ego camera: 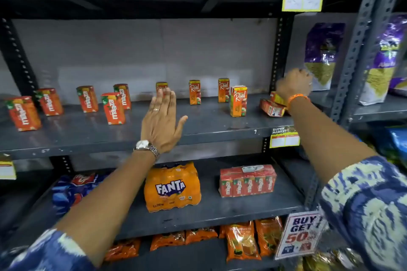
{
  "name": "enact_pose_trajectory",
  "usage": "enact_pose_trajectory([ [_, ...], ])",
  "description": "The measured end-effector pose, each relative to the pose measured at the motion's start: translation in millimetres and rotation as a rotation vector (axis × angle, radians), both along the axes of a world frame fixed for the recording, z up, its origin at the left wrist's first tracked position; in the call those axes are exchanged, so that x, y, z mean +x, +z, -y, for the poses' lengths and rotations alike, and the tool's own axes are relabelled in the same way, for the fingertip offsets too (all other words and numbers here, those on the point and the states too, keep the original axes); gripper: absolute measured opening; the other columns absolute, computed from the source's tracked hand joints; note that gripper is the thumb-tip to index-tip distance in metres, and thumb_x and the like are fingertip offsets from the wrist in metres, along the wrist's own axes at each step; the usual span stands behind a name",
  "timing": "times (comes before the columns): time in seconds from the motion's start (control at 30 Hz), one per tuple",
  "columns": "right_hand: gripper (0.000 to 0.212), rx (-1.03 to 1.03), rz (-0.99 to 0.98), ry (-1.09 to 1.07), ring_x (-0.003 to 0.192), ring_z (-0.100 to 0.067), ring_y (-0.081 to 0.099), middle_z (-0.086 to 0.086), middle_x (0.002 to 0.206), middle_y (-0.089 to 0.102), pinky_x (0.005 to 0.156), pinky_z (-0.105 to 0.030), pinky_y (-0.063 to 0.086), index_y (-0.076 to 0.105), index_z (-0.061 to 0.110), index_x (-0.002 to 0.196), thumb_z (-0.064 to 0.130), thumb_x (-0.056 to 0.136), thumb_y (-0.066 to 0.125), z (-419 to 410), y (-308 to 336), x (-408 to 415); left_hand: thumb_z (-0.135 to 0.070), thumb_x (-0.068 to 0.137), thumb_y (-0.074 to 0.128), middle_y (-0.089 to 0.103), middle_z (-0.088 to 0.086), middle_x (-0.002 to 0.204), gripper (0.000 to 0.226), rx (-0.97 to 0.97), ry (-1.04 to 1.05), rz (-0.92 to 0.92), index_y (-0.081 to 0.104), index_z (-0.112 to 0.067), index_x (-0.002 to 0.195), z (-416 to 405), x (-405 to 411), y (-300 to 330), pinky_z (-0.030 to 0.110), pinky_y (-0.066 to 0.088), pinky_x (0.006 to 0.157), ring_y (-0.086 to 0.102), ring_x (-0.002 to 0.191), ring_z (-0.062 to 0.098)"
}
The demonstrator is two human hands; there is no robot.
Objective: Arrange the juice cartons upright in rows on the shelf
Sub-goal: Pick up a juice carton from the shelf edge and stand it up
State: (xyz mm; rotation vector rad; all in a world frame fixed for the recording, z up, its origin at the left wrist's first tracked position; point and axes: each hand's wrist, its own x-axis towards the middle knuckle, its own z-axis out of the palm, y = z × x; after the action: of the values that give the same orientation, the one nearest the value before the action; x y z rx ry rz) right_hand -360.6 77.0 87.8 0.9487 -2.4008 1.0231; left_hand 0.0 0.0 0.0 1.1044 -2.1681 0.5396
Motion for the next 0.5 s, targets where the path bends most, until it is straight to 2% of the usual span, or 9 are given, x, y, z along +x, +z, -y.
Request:
enact_pose_trajectory([
  [0.1,0.056,0.175,0.229,-0.052,0.139,-0.039,0.035,-0.02,0.149,0.041,0.11,-0.051,0.032,0.047,0.006,0.138,0.033,0.09,0.053,-9.2,-12.3,-16.2,-0.055,0.098,0.018,0.013,0.013,0.163,0.076,0.065,0.001,0.038,0.015,-0.005,0.155,-10.2,1.3,-20.1,0.041,0.004,0.123,0.003,0.152,0.026],
  [0.2,0.06,0.268,0.32,0.012,0.138,-0.039,0.037,-0.019,0.149,0.044,0.111,-0.05,0.027,0.047,0.005,0.139,0.042,0.092,0.048,-13.8,-20.9,-17.2,-0.055,0.098,0.021,0.029,0.01,0.159,0.072,0.111,-0.006,0.027,0.028,-0.009,0.153,-17.1,1.6,-41.2,0.04,0.015,0.121,0.018,0.15,0.027],
  [0.27,0.059,0.224,0.356,0.047,0.136,-0.041,0.04,-0.02,0.146,0.047,0.111,-0.049,0.029,0.049,0.003,0.137,0.039,0.091,0.051,-12.2,-19.8,-17.3,-0.054,0.098,0.024,0.04,0.01,0.154,0.069,0.132,-0.007,0.026,0.038,-0.01,0.149,-19.5,3.9,-48.2,0.042,0.027,0.117,0.031,0.145,0.028],
  [0.37,0.057,0.172,0.409,0.083,0.13,-0.041,0.046,-0.021,0.14,0.052,0.108,-0.047,0.041,0.049,-0.001,0.135,0.028,0.087,0.058,-10.8,-16.1,-19.0,-0.05,0.097,0.031,0.053,0.013,0.143,0.063,0.126,-0.011,0.033,0.048,-0.008,0.142,-22.8,5.5,-58.2,0.044,0.038,0.108,0.051,0.131,0.031],
  [0.5,0.046,0.067,0.406,0.121,0.121,-0.038,0.057,-0.022,0.131,0.059,0.096,-0.041,0.049,0.051,-0.002,0.128,0.014,0.087,0.064,-12.5,-13.4,-18.1,-0.046,0.097,0.036,0.058,0.014,0.138,0.058,0.124,-0.001,0.018,0.053,-0.009,0.137,-22.6,4.4,-58.7,0.045,0.042,0.105,0.057,0.124,0.032],
])
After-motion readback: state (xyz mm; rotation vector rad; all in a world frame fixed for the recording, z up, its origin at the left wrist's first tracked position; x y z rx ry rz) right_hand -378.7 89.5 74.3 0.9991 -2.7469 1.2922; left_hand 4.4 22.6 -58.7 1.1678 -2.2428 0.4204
